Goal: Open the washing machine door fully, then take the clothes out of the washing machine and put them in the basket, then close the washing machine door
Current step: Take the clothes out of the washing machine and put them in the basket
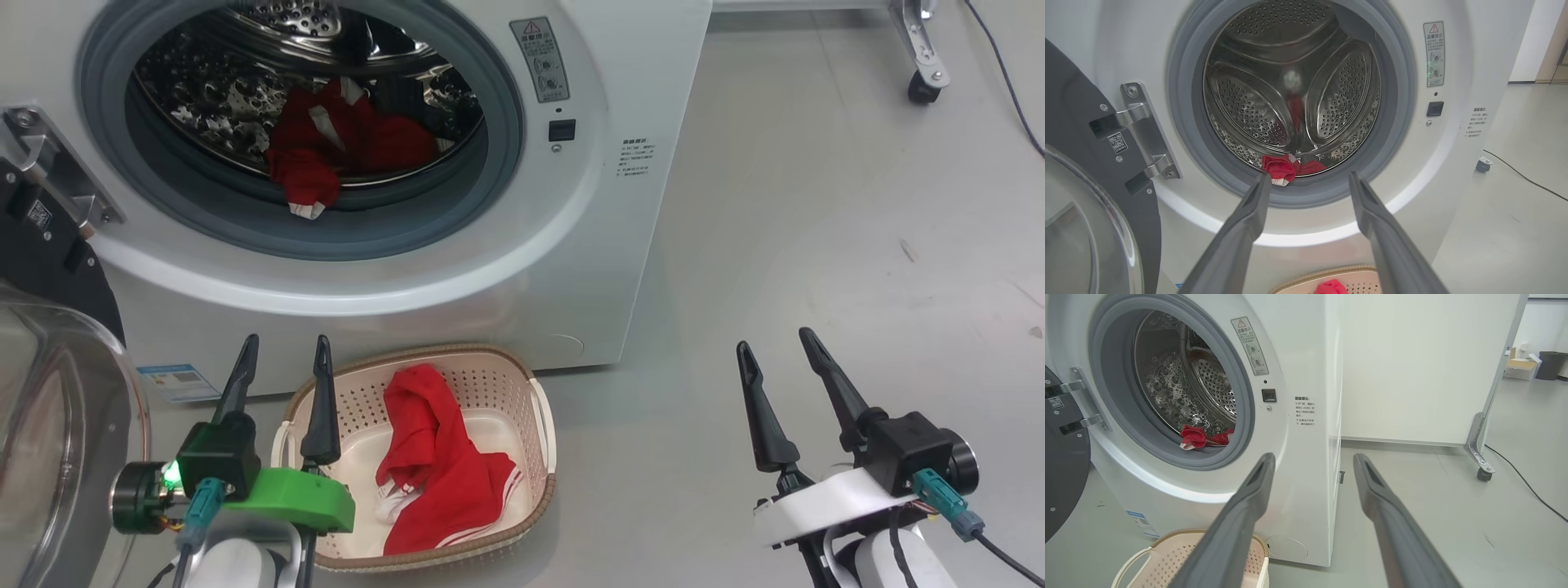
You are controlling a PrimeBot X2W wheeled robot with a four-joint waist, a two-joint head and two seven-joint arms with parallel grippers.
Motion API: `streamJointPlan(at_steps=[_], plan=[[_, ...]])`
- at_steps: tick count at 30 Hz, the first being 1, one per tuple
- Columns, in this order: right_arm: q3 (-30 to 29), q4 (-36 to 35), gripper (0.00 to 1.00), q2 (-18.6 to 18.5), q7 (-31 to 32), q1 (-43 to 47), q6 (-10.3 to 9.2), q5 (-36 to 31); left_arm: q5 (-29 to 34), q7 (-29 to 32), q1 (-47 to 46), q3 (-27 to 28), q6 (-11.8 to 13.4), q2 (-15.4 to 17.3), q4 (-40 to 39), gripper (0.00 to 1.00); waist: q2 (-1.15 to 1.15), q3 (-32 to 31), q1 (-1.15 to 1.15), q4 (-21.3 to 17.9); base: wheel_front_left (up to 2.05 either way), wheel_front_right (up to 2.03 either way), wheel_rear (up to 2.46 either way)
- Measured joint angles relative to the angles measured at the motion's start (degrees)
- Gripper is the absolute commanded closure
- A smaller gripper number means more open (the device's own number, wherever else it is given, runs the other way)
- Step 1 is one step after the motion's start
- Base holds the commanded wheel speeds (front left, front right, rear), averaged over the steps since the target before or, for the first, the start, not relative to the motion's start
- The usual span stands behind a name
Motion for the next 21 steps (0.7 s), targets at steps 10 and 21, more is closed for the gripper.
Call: streamJointPlan(at_steps=[10,21], plan=[[0.11,-0.09,0.0,0.32,0.0,3.49,-1.07,0.18,0.0,0.01,5.64,0.02,0.31,0.09,-1.91,0.0,0.0,-3.09,0.0,-0.53,0.0,0.0,0.0],[0.77,-1.13,0.0,0.43,0.0,4.22,-1.13,0.19,0.1,0.01,9.07,0.13,0.33,0.18,-4.03,0.0,0.0,-3.81,0.0,-0.54,0.0,0.0,0.0]])
